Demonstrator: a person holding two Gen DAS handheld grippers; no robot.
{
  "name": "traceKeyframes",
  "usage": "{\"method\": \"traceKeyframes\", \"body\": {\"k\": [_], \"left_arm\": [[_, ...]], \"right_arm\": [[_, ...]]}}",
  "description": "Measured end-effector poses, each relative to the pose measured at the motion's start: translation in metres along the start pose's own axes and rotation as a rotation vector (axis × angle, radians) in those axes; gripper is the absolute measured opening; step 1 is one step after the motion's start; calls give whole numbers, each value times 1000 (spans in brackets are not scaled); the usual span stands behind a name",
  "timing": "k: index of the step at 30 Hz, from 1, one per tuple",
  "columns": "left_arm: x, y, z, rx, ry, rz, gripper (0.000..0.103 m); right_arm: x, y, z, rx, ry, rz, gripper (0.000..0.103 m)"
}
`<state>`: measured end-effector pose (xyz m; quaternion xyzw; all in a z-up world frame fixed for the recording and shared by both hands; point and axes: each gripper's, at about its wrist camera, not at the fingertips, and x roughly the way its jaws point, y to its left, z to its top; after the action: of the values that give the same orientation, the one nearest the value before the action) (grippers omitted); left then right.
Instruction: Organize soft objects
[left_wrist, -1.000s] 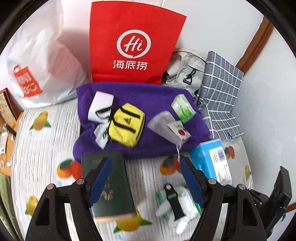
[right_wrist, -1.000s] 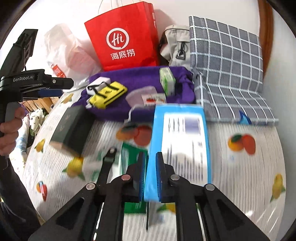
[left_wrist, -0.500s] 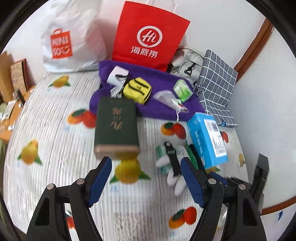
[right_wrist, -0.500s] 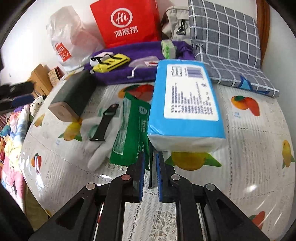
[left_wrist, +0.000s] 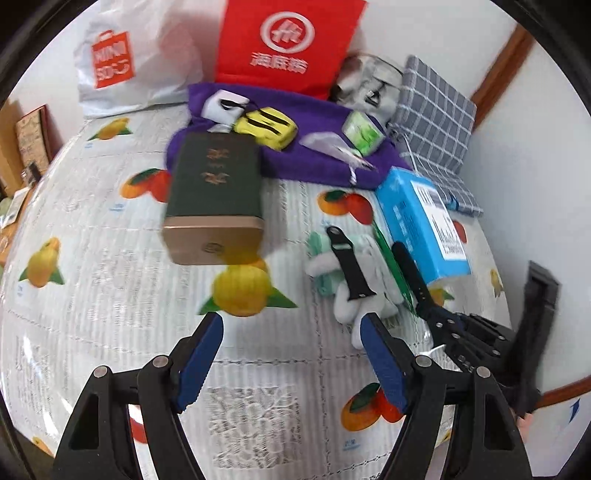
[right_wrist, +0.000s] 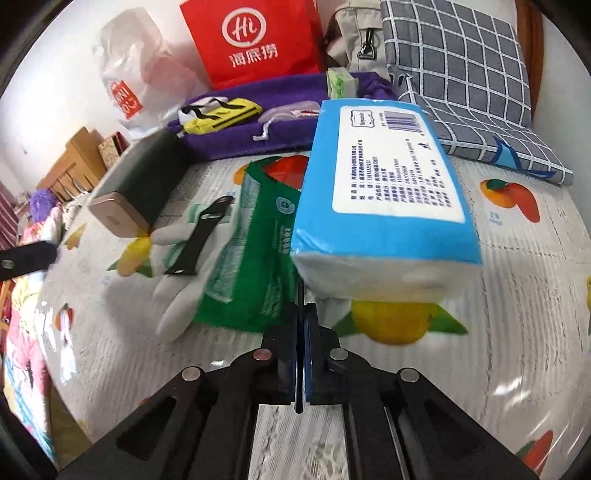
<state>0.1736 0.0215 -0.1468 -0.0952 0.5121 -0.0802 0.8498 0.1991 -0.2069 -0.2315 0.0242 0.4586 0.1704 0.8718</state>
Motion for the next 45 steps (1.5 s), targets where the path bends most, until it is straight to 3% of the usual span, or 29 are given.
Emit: {"method": "traceKeyframes", "body": {"k": [6,10,14,15,17,25,26,28,34,41,45], "left_arm": [[26,-25,-7,53,35,2,74],[38,-42,-4,88,14,4,72],[48,-53,8,89,-13,-8,66],[51,-56,11,95,-11,-7,60],[58,-60,15,101,-3,-11,48],[91,-60,22,67,44,-1,47],[91,-60,22,70,36,6,44],[93,-63,24,89,35,16,21],[103,-63,29,101,75,19,22],[108,-74,29,173,40,53,21],[99,-68,31,135,26,16,21]], "right_arm": [[-28,-6,-18,5,-39,21,3],[-45,-15,-34,17,-61,22,3],[-53,-24,-41,14,-76,-15,3],[-55,-27,-44,15,-80,-29,3],[-55,-35,-46,25,-81,-33,3],[-36,-52,-50,47,-54,-43,3],[-34,-53,-50,50,-50,-40,3],[-32,-55,-50,52,-51,-33,3],[-29,-58,-46,57,-58,-23,3],[-25,-58,-41,57,-66,-29,4],[-23,-57,-39,43,-79,-35,4]]}}
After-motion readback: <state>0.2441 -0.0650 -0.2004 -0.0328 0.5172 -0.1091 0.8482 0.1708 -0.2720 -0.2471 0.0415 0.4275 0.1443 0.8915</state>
